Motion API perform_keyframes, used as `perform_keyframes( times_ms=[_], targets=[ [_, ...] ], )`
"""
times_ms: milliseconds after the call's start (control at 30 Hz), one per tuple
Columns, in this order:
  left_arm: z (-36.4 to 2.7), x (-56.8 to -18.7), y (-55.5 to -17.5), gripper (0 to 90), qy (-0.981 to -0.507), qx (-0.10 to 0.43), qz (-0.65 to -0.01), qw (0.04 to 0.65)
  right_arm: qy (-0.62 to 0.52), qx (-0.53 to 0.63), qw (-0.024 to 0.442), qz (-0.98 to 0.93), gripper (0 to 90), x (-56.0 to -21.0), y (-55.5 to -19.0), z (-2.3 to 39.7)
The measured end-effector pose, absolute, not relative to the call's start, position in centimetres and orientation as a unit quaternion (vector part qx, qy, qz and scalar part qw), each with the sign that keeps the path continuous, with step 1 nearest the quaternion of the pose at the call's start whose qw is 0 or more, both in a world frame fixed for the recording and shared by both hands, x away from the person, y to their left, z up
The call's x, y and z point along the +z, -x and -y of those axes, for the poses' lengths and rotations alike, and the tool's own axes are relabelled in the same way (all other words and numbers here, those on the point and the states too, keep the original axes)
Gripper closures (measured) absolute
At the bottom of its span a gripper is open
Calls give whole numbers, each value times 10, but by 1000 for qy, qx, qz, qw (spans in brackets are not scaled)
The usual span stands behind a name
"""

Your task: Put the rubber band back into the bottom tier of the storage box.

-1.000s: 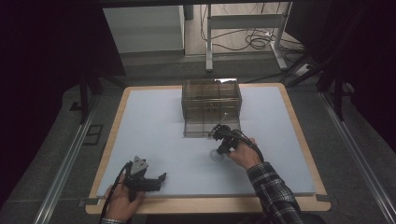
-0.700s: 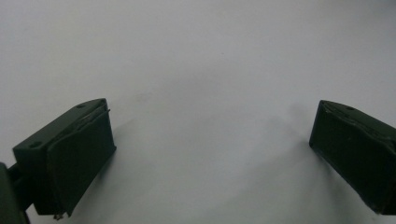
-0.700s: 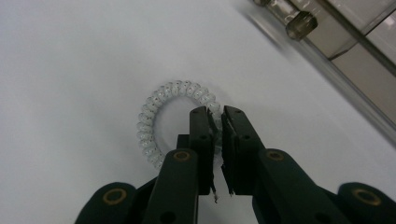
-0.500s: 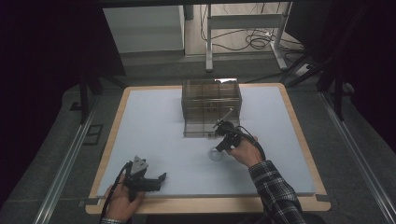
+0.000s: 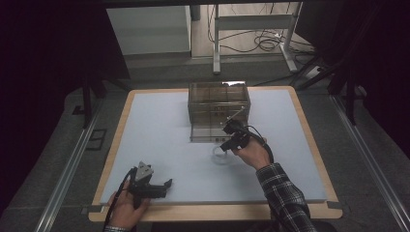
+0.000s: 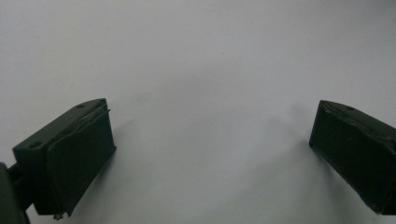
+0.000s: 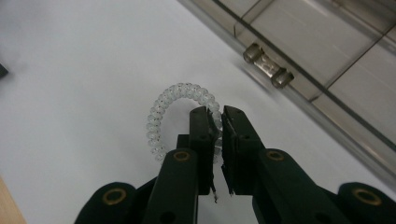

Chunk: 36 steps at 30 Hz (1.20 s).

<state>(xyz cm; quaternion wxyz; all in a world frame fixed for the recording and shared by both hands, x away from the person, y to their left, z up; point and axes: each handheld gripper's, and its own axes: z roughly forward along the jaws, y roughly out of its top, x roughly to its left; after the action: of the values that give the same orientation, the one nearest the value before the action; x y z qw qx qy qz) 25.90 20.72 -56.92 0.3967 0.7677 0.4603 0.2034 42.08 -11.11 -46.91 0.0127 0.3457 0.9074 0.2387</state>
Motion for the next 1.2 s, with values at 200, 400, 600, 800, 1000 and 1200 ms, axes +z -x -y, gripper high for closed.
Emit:
perform_keyframes(
  times_ms=[200,400,600,800,1000,1200],
  targets=[
    [-207,-569,-259,0,-768,203,-460,397,-349,257,12,-901,816,-467,-423,109],
    [-207,-569,-259,0,-768,204,-460,396,-351,275,20,-895,816,-465,-428,105],
    [-207,-569,-259,0,-768,204,-460,396,-353,293,26,-888,816,-465,-431,100],
    [-207,-569,-259,0,-768,204,-460,396,-352,306,30,-884,816,-465,-435,95],
    [-207,-569,-259,0,-768,204,-460,396,-357,320,34,-877,816,-463,-441,89],
    [-207,-569,-259,0,-768,204,-460,396,-356,332,40,-873,816,-462,-447,84]
  ],
)
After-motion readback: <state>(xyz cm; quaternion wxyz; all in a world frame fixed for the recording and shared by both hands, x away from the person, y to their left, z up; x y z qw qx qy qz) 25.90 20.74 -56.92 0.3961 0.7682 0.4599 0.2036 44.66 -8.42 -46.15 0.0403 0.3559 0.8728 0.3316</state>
